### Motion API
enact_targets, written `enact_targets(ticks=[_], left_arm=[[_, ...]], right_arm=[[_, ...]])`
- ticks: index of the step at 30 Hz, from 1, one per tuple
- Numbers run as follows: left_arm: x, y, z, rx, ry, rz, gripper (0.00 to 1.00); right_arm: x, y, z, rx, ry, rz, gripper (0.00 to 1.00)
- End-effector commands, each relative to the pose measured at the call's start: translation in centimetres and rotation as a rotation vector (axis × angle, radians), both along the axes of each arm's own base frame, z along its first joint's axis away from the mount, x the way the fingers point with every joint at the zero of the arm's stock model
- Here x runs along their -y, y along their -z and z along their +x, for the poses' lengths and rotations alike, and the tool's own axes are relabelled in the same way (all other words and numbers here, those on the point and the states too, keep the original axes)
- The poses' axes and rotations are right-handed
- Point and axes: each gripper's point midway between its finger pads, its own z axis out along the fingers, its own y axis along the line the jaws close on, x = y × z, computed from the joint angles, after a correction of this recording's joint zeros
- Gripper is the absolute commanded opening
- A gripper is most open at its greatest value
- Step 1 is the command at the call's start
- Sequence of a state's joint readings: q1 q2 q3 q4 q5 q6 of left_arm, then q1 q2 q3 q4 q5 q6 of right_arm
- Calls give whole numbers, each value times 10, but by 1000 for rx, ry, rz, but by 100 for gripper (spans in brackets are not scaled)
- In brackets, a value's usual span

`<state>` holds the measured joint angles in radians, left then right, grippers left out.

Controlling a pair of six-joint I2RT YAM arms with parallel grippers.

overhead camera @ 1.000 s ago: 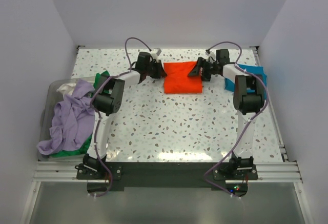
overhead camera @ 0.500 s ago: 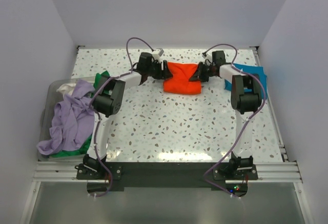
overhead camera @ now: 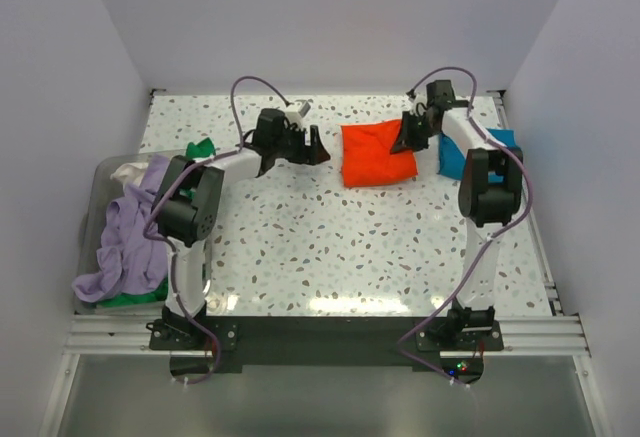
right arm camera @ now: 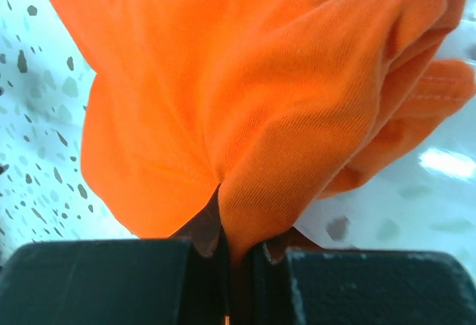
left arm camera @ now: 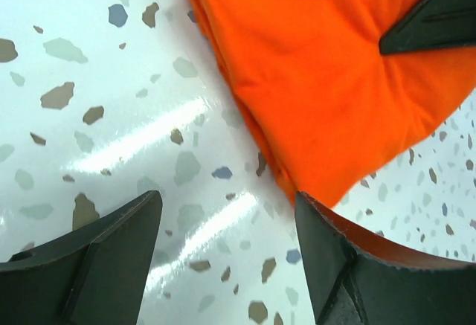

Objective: Fold and stack the t-shirts
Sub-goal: Neatly place the folded tshirt to the corner

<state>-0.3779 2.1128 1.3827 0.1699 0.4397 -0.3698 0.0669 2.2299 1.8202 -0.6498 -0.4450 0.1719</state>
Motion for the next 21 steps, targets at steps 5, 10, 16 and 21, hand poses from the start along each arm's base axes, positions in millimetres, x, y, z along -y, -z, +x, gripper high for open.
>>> enact_targets(ticks=[5,10,16,21], left_arm=[[-22,-61,-18,167,3,-27,78],[-35,-73,-26,196,-16,-29,79],[-40,-64,-26,175,-20,-28,79],[-41,-56,-26,161,-20,-25,79]], right_arm=[[53,-73,-7,76,-13,-150,0],[99,-82,-13,52,23,-222,0],[130,-109,-11,80,58,-242,0],[152,-137,-6,123,82,-266,0]])
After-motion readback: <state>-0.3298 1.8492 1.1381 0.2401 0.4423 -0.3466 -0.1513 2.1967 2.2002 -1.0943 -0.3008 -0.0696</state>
